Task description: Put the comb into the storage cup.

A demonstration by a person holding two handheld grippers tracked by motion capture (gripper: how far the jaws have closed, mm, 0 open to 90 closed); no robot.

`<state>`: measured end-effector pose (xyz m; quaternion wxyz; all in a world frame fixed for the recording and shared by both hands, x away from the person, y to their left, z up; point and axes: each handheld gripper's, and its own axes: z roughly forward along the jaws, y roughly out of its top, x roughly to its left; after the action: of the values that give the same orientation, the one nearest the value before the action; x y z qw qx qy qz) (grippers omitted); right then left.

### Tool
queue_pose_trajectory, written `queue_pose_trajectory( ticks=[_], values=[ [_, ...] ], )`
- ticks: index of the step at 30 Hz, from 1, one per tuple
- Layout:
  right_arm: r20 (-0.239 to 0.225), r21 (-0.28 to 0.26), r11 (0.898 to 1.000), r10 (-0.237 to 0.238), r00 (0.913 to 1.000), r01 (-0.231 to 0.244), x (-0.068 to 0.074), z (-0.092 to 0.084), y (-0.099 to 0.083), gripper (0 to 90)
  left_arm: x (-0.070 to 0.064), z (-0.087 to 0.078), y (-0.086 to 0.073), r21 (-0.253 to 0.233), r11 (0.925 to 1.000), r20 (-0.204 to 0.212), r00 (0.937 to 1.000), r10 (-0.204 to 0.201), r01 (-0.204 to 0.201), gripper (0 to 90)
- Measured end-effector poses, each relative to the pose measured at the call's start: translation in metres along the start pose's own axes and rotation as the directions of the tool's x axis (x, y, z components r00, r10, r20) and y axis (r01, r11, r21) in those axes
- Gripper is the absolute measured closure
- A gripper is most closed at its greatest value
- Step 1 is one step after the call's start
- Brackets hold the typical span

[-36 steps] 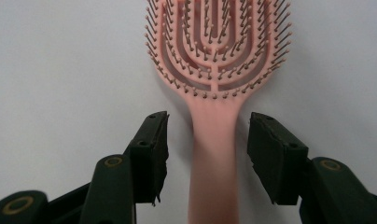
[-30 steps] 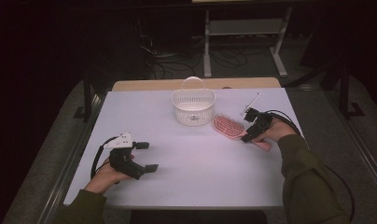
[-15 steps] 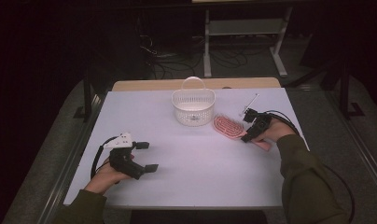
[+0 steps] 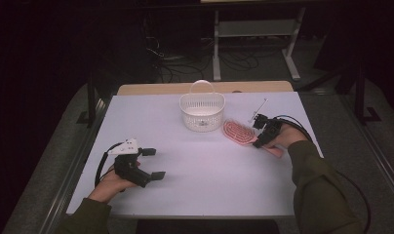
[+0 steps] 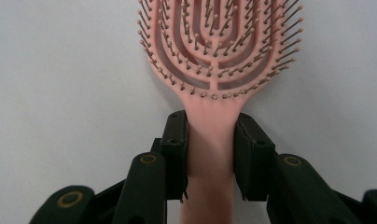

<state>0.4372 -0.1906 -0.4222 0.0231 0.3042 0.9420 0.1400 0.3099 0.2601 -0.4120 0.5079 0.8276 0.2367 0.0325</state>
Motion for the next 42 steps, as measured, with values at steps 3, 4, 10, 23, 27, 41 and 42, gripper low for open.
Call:
queue_pose_trajectory(
  ticks=[3,4,10,23,27,41,42],
  values=[
    [0.002,0.005,1.000,-0.003,1.0000,0.003,0.000,0.000,0.001,67.0,0.000,0.000,0.000,0.001,1.0000,0.000,1.0000,0.001,-0.001,0.0],
    [0.003,0.006,1.000,-0.003,1.0000,0.003,0.000,0.000,0.001,67.2,0.000,0.000,0.000,0.000,1.0000,0.001,1.0000,0.002,-0.002,0.0],
    [-0.002,0.008,1.000,0.013,0.9999,-0.013,0.000,0.000,0.001,68.3,0.000,0.000,0.000,0.001,1.0000,0.001,1.0000,0.004,-0.004,0.0],
    [0.011,0.018,1.000,0.026,0.9996,-0.026,0.001,0.000,0.002,69.1,0.000,0.000,0.000,0.001,1.0000,-0.001,1.0000,0.004,-0.004,0.0],
    [0.016,0.015,0.999,0.035,0.9993,-0.035,0.002,0.000,0.002,69.2,0.000,0.000,0.000,0.003,1.0000,-0.001,1.0000,0.005,-0.005,0.0],
    [0.017,-0.048,0.997,0.063,0.9979,-0.062,-0.002,-0.009,-0.011,69.2,0.000,0.001,0.000,0.003,1.0000,0.000,1.0000,0.003,-0.003,0.0],
    [0.014,-0.057,0.996,0.071,0.9974,-0.070,-0.003,-0.010,-0.013,69.2,0.000,0.001,0.000,0.004,1.0000,-0.001,1.0000,0.003,-0.003,0.0]
  ],
)
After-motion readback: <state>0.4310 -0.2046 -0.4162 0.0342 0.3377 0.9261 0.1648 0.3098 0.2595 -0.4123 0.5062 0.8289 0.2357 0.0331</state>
